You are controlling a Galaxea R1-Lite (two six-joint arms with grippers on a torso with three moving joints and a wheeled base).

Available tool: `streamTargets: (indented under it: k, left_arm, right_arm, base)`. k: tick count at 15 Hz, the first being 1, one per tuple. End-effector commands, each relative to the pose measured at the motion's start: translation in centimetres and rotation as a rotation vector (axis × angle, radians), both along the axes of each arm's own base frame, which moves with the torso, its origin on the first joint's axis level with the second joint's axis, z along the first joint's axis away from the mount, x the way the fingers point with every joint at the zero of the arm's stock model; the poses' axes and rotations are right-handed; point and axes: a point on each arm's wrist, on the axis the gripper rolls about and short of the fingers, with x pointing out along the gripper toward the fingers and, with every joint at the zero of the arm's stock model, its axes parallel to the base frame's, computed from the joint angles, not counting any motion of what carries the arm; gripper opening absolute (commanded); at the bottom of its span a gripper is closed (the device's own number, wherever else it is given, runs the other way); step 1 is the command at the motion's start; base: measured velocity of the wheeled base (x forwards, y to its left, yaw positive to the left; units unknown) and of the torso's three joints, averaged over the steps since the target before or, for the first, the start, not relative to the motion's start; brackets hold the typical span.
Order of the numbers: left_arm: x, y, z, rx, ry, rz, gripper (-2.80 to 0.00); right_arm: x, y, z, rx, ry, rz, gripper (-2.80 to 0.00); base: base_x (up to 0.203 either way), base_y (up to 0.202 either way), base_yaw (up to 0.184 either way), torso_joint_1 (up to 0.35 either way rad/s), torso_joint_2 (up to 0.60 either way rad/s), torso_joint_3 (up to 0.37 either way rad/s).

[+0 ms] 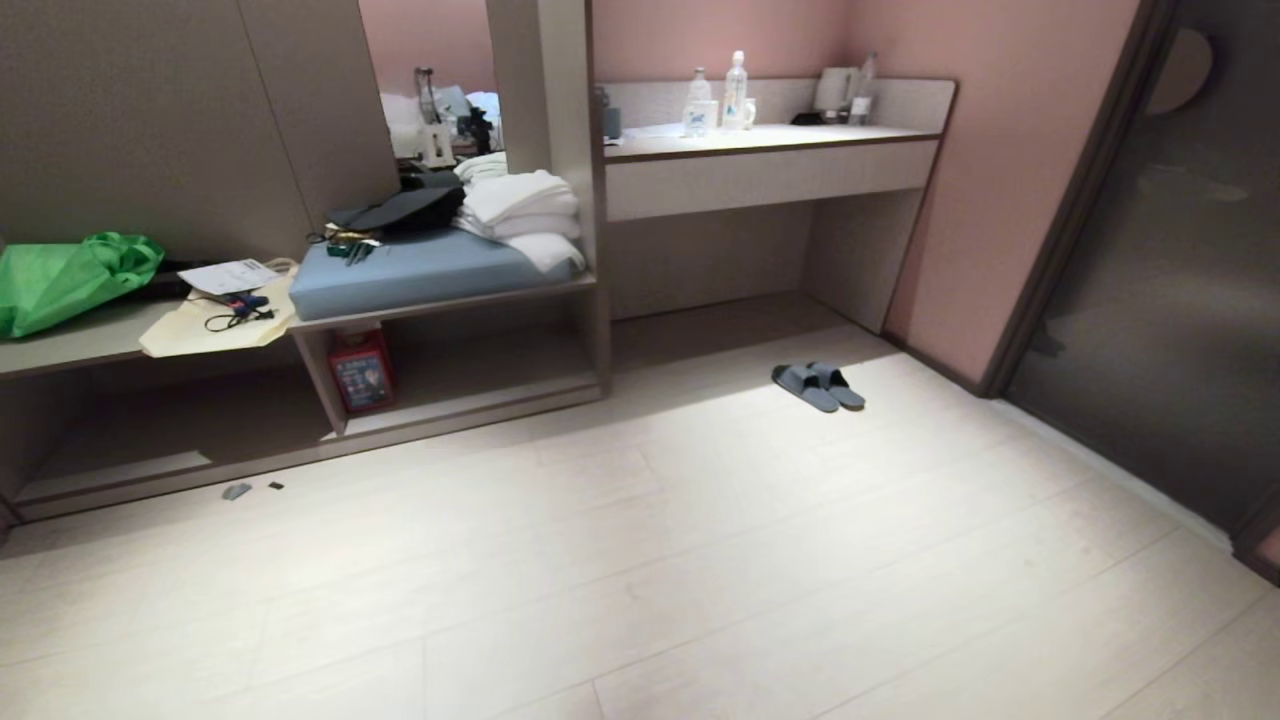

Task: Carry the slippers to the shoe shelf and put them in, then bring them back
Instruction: Pick up the slippers on the floor

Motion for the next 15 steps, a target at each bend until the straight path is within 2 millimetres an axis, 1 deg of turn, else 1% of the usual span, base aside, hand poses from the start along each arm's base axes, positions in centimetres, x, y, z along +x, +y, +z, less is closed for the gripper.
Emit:
streamTargets:
  k: [1, 6, 15]
  left_arm:
    - [0.02, 0.00, -0.01, 0.001, 0.004, 0.000, -2.80]
    - [0.01, 0.00, -0.02, 0.001, 0.002, 0.000, -2.80]
    - [0.01, 0.00, -0.02, 0.000, 0.002, 0.001, -2.80]
  right_arm:
    - [0.00, 0.00, -0.02, 0.001, 0.001, 0.000, -2.80]
    - [0.00, 0.02, 0.00, -0.051, 0.002, 0.013, -2.80]
    - [0.00, 0.02, -0.01, -0.048, 0.003, 0.012, -2.80]
  base:
    - [0.194, 0.000, 0.002, 0.000, 0.00, 0.005]
    - [0.194, 0.000, 0.000, 0.003, 0.00, 0.003]
    - [0.197, 0.000, 0.000, 0.003, 0.00, 0.004]
